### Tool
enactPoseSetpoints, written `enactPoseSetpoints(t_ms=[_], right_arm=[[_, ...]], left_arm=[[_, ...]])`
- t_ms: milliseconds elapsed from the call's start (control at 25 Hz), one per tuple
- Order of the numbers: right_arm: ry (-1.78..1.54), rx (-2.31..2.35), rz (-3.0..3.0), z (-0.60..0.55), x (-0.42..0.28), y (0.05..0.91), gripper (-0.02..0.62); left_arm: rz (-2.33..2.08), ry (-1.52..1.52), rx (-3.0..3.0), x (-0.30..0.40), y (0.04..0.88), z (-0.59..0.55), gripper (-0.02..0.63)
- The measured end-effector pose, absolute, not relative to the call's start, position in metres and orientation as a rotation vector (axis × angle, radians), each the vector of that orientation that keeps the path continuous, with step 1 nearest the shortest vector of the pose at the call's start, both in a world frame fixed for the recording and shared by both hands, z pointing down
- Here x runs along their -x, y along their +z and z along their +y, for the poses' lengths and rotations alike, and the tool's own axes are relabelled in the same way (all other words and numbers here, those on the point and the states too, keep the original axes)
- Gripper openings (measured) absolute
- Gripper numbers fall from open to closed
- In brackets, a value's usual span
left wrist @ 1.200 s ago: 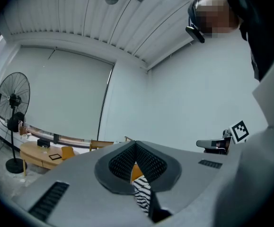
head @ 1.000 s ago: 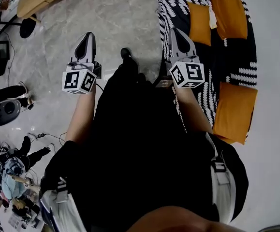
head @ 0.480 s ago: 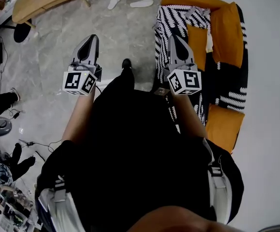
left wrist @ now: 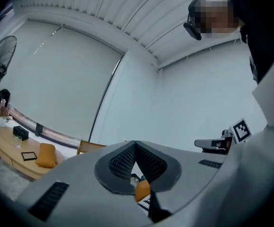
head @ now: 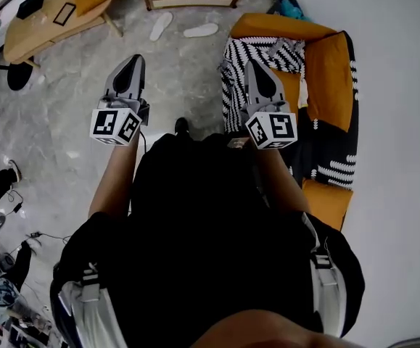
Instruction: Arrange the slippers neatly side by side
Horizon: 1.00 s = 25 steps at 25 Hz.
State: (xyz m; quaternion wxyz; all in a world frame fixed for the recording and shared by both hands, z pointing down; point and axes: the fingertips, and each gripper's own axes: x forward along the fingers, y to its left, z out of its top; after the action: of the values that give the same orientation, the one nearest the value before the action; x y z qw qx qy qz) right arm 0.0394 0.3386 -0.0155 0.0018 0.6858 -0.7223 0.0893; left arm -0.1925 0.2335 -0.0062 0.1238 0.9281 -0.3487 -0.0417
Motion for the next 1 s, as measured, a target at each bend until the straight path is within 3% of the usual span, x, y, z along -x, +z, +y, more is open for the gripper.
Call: enactPoseSetpoints(t_ms=[640,1000], right_arm=[[0.382,-2.077,-2.316,0.220,-0.092,0.022,0.032],[0.271,-1.912,-2.387,0.119,-0.164,0.034,0.032]], left_arm=[[-1.075,-0.145,-2.610,0.139,0.022,0.114,0.015],[-1.146,-0.003,-2.620,0.055,0.022,0.035,0.015]])
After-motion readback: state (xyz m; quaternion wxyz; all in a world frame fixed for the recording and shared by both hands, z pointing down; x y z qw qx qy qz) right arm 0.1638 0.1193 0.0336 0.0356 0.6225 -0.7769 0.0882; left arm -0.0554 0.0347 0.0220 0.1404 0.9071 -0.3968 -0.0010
